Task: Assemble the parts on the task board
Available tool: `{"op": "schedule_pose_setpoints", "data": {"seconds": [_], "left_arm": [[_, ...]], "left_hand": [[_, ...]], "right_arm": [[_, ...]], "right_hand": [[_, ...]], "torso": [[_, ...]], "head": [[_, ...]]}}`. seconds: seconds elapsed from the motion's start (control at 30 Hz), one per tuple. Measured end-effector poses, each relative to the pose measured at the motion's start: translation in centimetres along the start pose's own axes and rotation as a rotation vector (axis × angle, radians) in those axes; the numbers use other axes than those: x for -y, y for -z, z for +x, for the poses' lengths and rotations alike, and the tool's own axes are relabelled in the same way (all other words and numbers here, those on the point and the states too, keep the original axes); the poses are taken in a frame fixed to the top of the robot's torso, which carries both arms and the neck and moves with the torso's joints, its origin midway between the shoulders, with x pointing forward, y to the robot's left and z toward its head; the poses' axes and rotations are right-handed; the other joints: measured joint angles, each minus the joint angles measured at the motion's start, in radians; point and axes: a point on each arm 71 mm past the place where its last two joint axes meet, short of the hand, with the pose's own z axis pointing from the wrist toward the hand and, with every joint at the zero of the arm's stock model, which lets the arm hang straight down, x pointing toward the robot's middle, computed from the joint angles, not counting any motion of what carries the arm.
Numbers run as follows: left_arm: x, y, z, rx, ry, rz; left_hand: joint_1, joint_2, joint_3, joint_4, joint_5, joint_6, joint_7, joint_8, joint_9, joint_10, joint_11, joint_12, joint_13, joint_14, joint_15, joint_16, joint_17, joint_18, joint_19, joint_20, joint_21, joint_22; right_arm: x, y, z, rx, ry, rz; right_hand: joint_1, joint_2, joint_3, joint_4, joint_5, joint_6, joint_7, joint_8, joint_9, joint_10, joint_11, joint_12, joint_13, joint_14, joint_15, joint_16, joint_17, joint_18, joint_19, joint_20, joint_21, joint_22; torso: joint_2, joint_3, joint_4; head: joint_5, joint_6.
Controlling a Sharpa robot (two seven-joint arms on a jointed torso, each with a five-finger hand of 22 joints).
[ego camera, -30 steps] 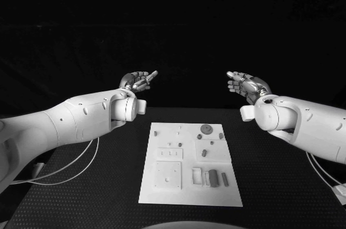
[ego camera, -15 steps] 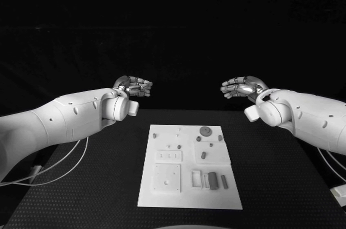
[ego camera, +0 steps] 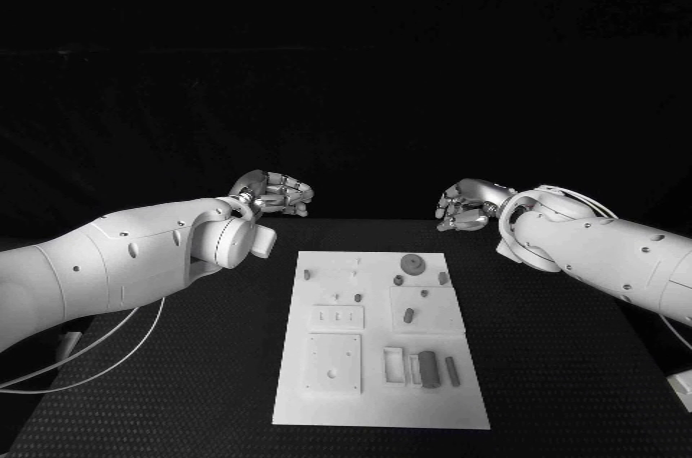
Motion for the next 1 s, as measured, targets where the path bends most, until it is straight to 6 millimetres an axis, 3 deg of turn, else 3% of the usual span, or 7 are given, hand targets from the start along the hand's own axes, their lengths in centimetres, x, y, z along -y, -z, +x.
{"op": "schedule_pose_setpoints", "data": {"seconds": [0.07,0.17,0.2,0.37,0.63,1.0], "left_arm": [[0.1,0.4,0.4,-0.023,0.002,0.009],[0.2,1.1,0.8,-0.048,0.006,0.020],[0.2,1.2,0.8,-0.052,0.007,0.024],[0.5,1.6,1.4,-0.075,0.011,0.040],[0.9,2.2,2.1,-0.102,0.019,0.058],[1.4,2.3,2.6,-0.116,0.027,0.074]], "left_hand": [[-0.026,-0.004,-0.011,0.000,0.000,0.000,0.000,-0.013,-0.001,0.001,0.001,-0.014,0.000,0.000,0.000,-0.012,0.004,0.000,0.001,-0.001,-0.007,0.000],[-0.047,-0.010,-0.032,-0.001,0.000,-0.009,0.009,-0.032,-0.001,-0.005,0.008,-0.036,0.000,0.000,0.000,-0.027,0.011,-0.008,-0.003,-0.006,-0.013,0.000],[-0.055,-0.010,-0.040,-0.001,0.000,-0.014,0.014,-0.040,-0.001,-0.011,0.014,-0.046,0.000,0.002,0.002,-0.031,0.014,-0.016,-0.002,-0.010,-0.014,0.000],[-0.061,-0.014,-0.059,-0.002,0.000,-0.031,0.026,-0.069,-0.001,-0.028,0.030,-0.083,-0.002,0.003,0.003,-0.053,0.025,-0.018,-0.001,-0.011,-0.022,-0.002],[-0.069,-0.022,-0.084,-0.001,0.000,-0.074,0.041,-0.108,-0.002,-0.063,0.057,-0.136,-0.011,-0.006,0.013,-0.087,0.039,-0.040,-0.007,-0.012,-0.043,-0.006],[-0.073,-0.018,-0.086,0.001,0.000,-0.082,0.043,-0.116,-0.003,-0.071,0.059,-0.147,-0.012,-0.010,0.017,-0.096,0.044,-0.043,-0.014,-0.012,-0.047,-0.006]], "right_arm": [[-0.3,0.0,0.4,-0.013,0.052,-0.014],[-0.8,0.0,1.1,-0.032,0.111,-0.036],[-1.1,0.0,1.3,-0.038,0.127,-0.045],[-2.4,0.0,1.9,-0.052,0.196,-0.088],[-3.7,0.0,2.6,-0.064,0.266,-0.124],[-5.1,0.1,3.3,-0.079,0.324,-0.155]], "right_hand": [[0.003,-0.003,0.002,-0.001,0.000,0.005,-0.002,-0.010,-0.001,0.015,-0.005,-0.011,-0.004,0.025,-0.013,0.011,0.014,0.000,0.029,-0.006,0.009,0.004],[-0.001,-0.033,0.012,-0.002,0.000,0.013,0.005,-0.052,-0.016,0.042,-0.010,-0.058,-0.019,0.103,-0.041,0.044,0.059,0.019,0.112,-0.030,0.041,0.004],[-0.001,-0.033,0.012,-0.002,0.000,0.013,0.005,-0.060,-0.019,0.042,-0.010,-0.068,-0.023,0.113,-0.043,0.047,0.067,0.019,0.123,-0.034,0.043,0.004],[-0.005,-0.045,0.011,-0.002,0.000,0.009,0.008,-0.075,-0.026,0.042,-0.010,-0.095,-0.031,0.124,-0.045,0.051,0.082,0.016,0.133,-0.042,0.047,0.004],[-0.015,-0.059,0.011,-0.002,0.000,0.002,0.015,-0.095,-0.034,0.036,-0.005,-0.122,-0.039,0.128,-0.042,0.051,0.097,0.015,0.143,-0.045,0.047,0.004],[-0.016,-0.064,0.011,-0.002,0.000,-0.002,0.012,-0.099,-0.036,0.033,-0.001,-0.138,-0.040,0.132,-0.038,0.051,0.108,0.014,0.152,-0.047,0.053,0.004]], "torso": [[0.010,0.0024,0.0014],[0.026,0.0054,0.0036],[0.030,0.0058,0.0041],[0.055,0.0072,0.0076],[0.085,0.0042,0.0128],[0.112,-0.0011,0.0179]], "head": [[-0.001,0.002],[0.000,0.008],[0.001,0.009],[0.001,0.014],[-0.006,0.019],[-0.012,0.017]]}}
